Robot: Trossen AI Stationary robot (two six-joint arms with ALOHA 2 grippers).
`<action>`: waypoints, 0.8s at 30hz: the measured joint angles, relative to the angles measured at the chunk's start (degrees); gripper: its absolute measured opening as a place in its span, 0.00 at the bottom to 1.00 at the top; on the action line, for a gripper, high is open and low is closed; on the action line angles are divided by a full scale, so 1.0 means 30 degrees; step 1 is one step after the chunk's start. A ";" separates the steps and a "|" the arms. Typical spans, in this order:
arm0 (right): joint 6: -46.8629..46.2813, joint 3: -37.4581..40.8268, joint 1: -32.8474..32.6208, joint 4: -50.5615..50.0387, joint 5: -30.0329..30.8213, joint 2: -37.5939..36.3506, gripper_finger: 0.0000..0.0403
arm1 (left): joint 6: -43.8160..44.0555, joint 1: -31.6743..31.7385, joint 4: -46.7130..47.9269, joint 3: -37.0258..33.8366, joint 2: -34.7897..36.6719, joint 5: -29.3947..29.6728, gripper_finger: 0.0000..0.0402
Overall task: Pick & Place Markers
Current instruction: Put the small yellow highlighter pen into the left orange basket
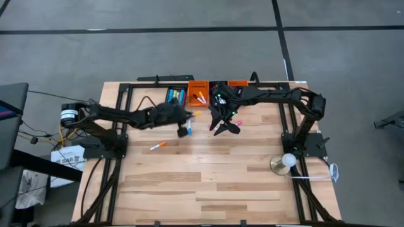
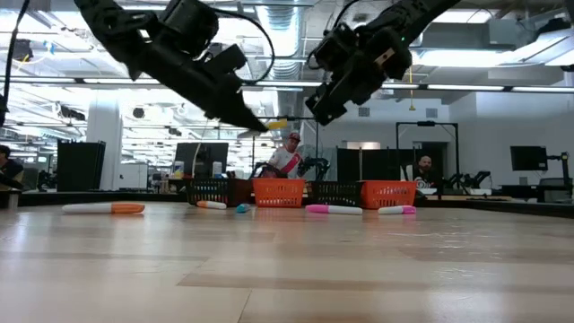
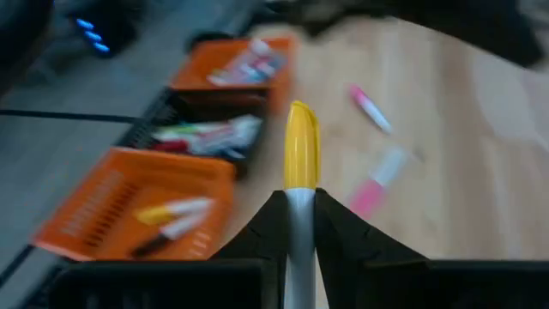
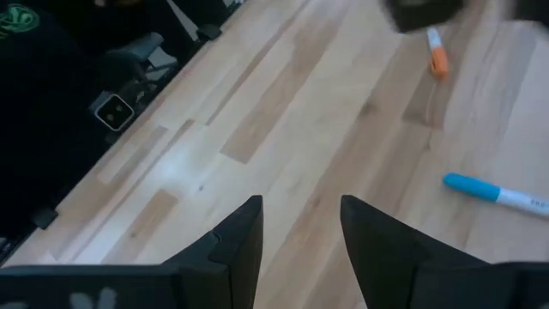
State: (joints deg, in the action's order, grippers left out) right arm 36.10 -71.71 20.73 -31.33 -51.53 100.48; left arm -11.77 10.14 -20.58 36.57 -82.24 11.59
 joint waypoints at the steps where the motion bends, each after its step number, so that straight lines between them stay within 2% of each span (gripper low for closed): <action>1: -0.0010 0.0001 -0.0032 -0.0006 -0.0009 -0.0133 0.36 | 0.0000 0.0452 -0.0521 0.0002 -0.0048 0.0007 0.10; 5: -0.0033 0.0001 -0.0408 -0.0016 -0.0191 -0.0446 0.35 | 0.0752 0.2636 -0.2817 0.0193 -0.1041 -0.0006 0.11; 10: -0.0046 0.0001 -0.1059 -0.0001 -0.0277 -0.0485 0.34 | 0.2167 0.4935 -0.3493 0.1886 -0.3099 -0.1006 0.10; 16: -0.0039 -0.0005 -0.1722 -0.0010 -0.0291 -0.0485 0.33 | 0.2551 0.5831 -0.4181 0.3867 -0.5016 -0.1200 0.12; 24: -0.0046 0.0001 -0.2901 -0.0634 -0.0339 -0.0485 0.33 | 0.3701 0.6219 -0.4022 0.4339 -0.6082 -0.1570 0.10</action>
State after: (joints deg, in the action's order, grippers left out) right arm 35.97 -71.70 12.02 -33.23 -52.55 99.02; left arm -0.67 28.80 -32.64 49.59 -100.48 6.88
